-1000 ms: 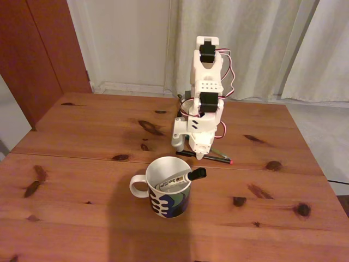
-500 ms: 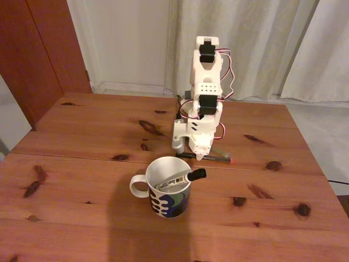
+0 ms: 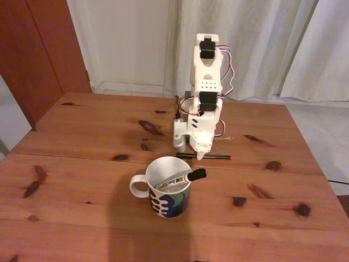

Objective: Clean up the desk and place the pens and markers into the cup

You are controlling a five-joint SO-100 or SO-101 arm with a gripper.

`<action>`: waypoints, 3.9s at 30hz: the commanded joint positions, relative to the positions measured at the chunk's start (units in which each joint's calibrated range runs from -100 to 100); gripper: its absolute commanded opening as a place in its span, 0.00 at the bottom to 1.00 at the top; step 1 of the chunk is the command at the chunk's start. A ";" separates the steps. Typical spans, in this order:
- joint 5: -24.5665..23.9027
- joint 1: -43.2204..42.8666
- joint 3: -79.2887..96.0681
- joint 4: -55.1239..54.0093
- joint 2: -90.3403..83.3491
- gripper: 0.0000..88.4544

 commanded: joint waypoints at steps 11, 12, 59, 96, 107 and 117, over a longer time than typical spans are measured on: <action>0.83 1.45 5.30 -5.15 -20.55 0.01; 0.83 1.45 6.47 -6.27 -21.79 0.01; 32.83 8.12 29.46 -28.21 -63.25 0.01; 40.27 10.54 10.35 -55.99 -35.28 0.01; 40.38 12.39 3.31 -55.99 -26.10 0.02; 40.43 13.43 -2.82 -55.99 -18.98 0.02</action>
